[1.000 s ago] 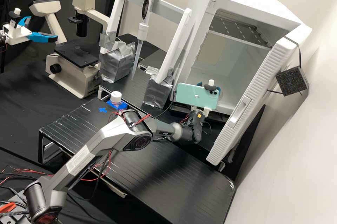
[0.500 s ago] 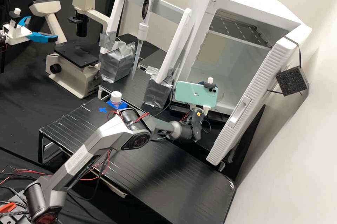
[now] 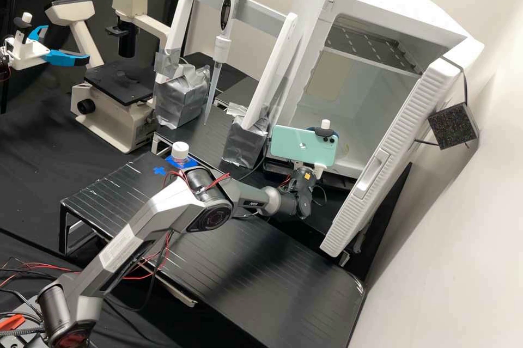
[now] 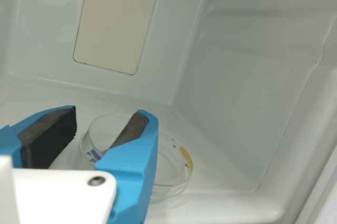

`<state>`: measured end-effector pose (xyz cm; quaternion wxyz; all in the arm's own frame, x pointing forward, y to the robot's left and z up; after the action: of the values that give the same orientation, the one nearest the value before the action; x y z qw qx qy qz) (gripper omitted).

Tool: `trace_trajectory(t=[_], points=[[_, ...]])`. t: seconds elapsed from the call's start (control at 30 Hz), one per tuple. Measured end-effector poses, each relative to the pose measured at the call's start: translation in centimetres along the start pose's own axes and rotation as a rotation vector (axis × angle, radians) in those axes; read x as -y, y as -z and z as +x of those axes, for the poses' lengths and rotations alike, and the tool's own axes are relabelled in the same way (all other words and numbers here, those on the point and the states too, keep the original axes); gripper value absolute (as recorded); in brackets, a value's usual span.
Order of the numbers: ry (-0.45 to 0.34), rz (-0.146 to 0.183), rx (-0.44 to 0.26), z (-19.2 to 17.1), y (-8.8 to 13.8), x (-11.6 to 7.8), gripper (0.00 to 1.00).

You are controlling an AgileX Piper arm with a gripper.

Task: Move the petri dish to the microscope

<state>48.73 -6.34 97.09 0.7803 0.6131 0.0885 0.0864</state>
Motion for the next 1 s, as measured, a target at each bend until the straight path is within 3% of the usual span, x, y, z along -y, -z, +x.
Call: trace_trajectory(t=[0.4,0.7,1.0], points=[[0.017,0.016,0.013,-1.5,1.6,-0.3,1.0],[-0.028,-0.006,-0.043,-2.7,3.2,-2.5,1.0],[-0.028,-0.006,-0.04,-2.5,2.8,-2.4,1.0]])
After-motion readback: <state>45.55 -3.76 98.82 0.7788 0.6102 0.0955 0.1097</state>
